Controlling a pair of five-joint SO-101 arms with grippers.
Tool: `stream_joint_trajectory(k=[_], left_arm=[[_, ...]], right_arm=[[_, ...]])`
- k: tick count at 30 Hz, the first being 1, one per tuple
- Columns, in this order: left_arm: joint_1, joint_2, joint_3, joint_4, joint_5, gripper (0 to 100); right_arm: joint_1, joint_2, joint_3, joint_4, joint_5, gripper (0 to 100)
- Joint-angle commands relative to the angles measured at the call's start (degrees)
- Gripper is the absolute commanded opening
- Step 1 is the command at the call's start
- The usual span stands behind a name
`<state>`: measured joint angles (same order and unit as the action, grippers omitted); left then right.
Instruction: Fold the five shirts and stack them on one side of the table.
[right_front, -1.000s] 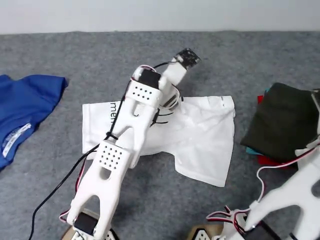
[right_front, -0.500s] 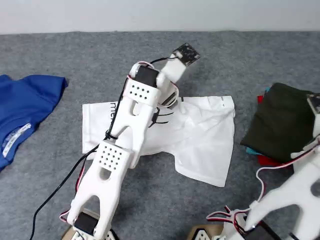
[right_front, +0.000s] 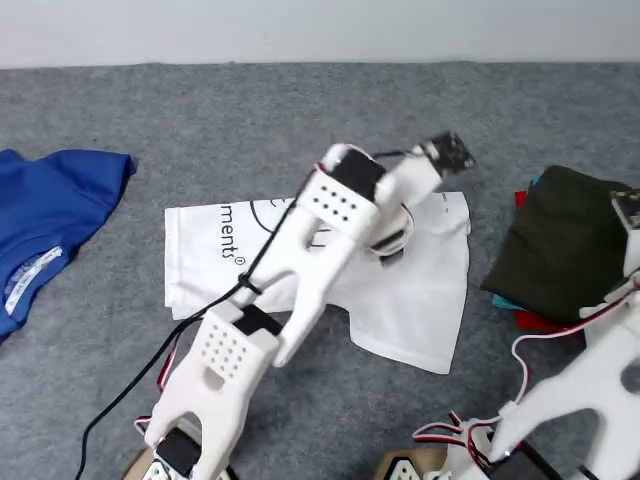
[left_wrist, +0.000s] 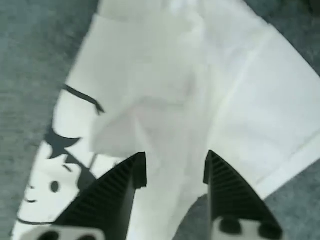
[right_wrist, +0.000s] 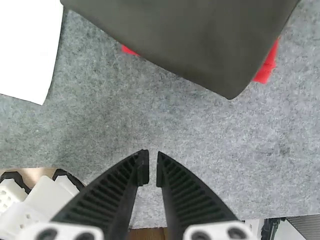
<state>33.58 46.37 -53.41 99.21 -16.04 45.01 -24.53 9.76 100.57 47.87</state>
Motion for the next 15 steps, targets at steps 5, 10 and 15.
stream_joint_trajectory(k=[5, 10, 15], left_arm=[[-4.4, -4.4, 10.9, -11.9, -4.1, 20], [-11.4, -4.6, 12.8, -16.7, -6.6, 20], [-15.9, -4.5, 9.7, -16.3, -7.0, 20]], right_arm=[[0.2, -2.3, -0.4, 2.2, 0.4, 4.3], [0.2, -2.3, -0.4, 2.2, 0.4, 4.3], [0.2, -2.3, -0.4, 2.2, 0.4, 4.3]])
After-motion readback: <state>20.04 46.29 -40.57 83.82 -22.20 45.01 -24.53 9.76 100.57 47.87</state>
